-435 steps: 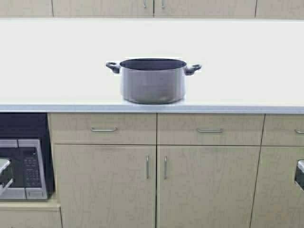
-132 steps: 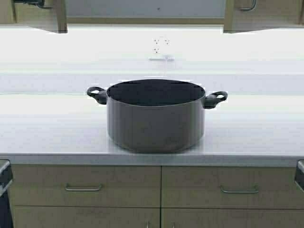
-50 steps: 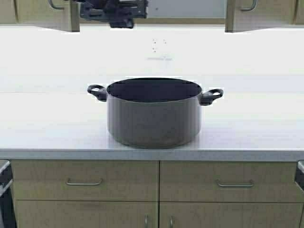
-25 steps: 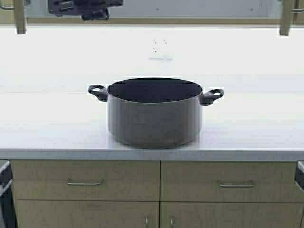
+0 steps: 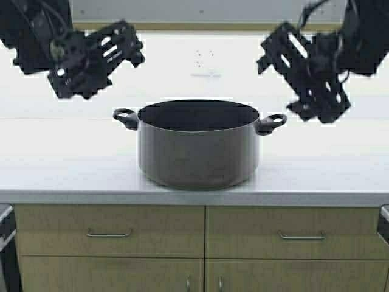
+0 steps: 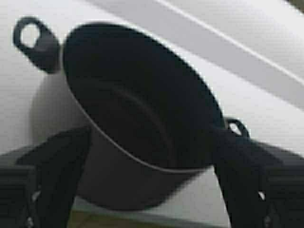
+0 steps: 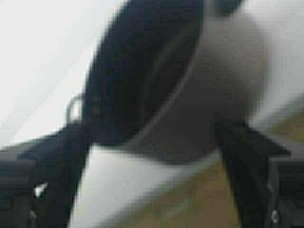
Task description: Open the cabinet, put the pot inside, then close it
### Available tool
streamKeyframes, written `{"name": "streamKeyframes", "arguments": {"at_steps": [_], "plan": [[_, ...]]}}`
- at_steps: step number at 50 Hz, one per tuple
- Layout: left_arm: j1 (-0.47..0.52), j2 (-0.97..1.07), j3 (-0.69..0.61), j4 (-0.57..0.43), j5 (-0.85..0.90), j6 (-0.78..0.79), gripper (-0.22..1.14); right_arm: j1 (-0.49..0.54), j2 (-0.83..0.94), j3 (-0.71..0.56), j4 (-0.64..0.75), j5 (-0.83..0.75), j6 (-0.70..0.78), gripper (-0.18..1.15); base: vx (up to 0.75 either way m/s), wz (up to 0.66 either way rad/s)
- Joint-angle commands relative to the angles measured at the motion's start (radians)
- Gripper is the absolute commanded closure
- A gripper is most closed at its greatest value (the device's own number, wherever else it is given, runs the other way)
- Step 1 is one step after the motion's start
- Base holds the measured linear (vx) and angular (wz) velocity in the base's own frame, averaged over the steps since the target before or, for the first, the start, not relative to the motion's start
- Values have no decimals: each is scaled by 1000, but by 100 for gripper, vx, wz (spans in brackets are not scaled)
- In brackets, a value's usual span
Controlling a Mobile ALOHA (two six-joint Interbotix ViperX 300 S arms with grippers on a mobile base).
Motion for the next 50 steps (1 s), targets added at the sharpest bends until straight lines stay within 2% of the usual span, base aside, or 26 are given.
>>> {"name": "streamKeyframes", "arguments": {"at_steps": [1, 8, 14, 17, 26, 35, 43, 47, 50], "plan": [[2, 147, 3, 49, -184, -138, -11, 3, 152, 14, -115, -198, 130, -6, 0, 0], [54, 339, 2, 72, -414, -367, -10, -12, 318, 17, -110, -356, 239, -6, 0, 0], [124, 489, -20, 170, -541, -509, -10, -29, 440, 8, -132, -466, 331, -6, 0, 1], [138, 532, -37, 202, -575, -517, -10, -32, 482, -2, -146, -500, 365, -6, 2, 2], [138, 558, -55, 215, -598, -520, -10, -34, 538, 12, -146, -577, 399, -6, 9, -2], [138, 552, -40, 215, -607, -518, -10, -32, 546, 12, -153, -583, 407, -6, 17, -6], [212, 600, -81, 222, -606, -529, -10, -51, 597, -54, -129, -612, 413, -6, 12, 3], [275, 630, -129, 281, -598, -537, -10, -71, 640, -109, -127, -629, 423, -6, 8, 1], [337, 664, -195, 383, -586, -548, -10, -94, 678, -158, -127, -647, 436, -6, 3, -1]]}}
